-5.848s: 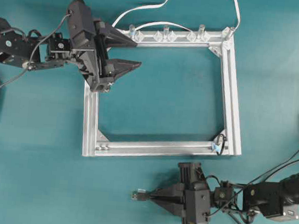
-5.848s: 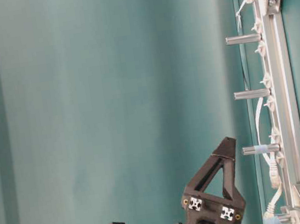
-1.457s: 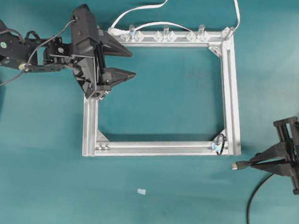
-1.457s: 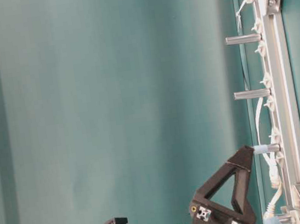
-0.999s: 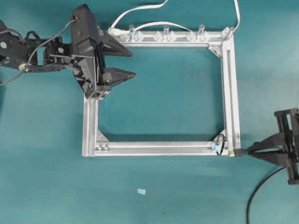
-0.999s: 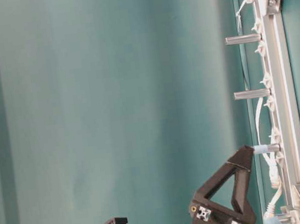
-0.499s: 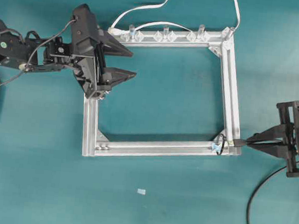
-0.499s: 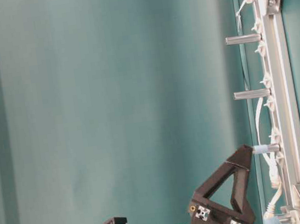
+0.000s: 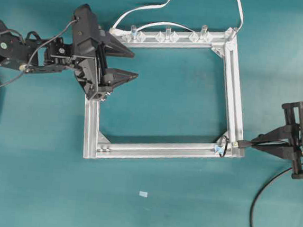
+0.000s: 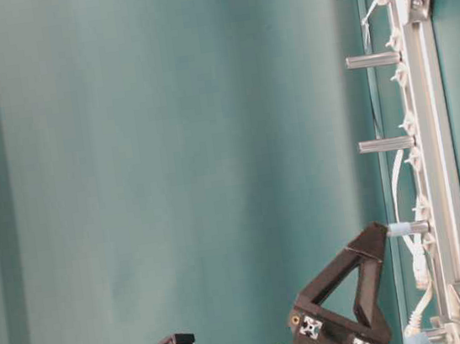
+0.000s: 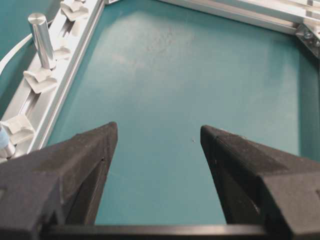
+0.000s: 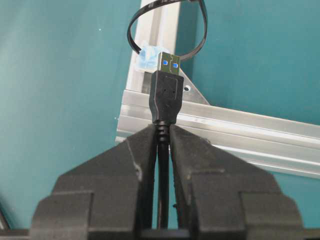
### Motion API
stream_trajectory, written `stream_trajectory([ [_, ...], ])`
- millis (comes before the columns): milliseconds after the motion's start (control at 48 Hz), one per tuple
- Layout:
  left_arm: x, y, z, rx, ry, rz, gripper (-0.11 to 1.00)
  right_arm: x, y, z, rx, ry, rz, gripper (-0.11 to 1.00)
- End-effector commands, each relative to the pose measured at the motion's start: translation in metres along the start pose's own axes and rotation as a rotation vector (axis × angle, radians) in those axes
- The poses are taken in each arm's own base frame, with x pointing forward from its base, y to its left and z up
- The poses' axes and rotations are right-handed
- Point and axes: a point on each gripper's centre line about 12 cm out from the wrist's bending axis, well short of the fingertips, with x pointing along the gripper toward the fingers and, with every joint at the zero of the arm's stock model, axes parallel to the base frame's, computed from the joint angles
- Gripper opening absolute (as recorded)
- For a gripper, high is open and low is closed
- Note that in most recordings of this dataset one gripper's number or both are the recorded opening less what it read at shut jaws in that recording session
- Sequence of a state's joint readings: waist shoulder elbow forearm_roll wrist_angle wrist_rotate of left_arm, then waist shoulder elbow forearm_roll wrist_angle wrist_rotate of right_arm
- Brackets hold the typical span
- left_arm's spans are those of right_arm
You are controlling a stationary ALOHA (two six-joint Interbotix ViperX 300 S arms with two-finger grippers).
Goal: Insert the wire through the string loop located on the right side.
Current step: 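Align the USB plug with the black zip-tie loop at the corner, then push the plug leftward through the zip-tie loop with the right gripper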
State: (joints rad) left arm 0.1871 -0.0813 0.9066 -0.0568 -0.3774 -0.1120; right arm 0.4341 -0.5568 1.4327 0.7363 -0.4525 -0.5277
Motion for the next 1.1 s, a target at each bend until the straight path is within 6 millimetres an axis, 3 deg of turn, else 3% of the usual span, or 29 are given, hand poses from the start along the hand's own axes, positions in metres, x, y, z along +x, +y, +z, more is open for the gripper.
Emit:
stream_trajectory([
  [0,-0.0018,-0.0029,0.0152,-0.008,-0.047,-0.009,0.73,0.0011,0.0006,0.0046,0.000,-0.013,0.000,0.12],
  [1082,-0.0019,-0.0072,0.0145,-0.003,-0.045,-0.020,0.73,0.0092,0.0045,0.0079,-0.007,0.013,0.003,0.12],
])
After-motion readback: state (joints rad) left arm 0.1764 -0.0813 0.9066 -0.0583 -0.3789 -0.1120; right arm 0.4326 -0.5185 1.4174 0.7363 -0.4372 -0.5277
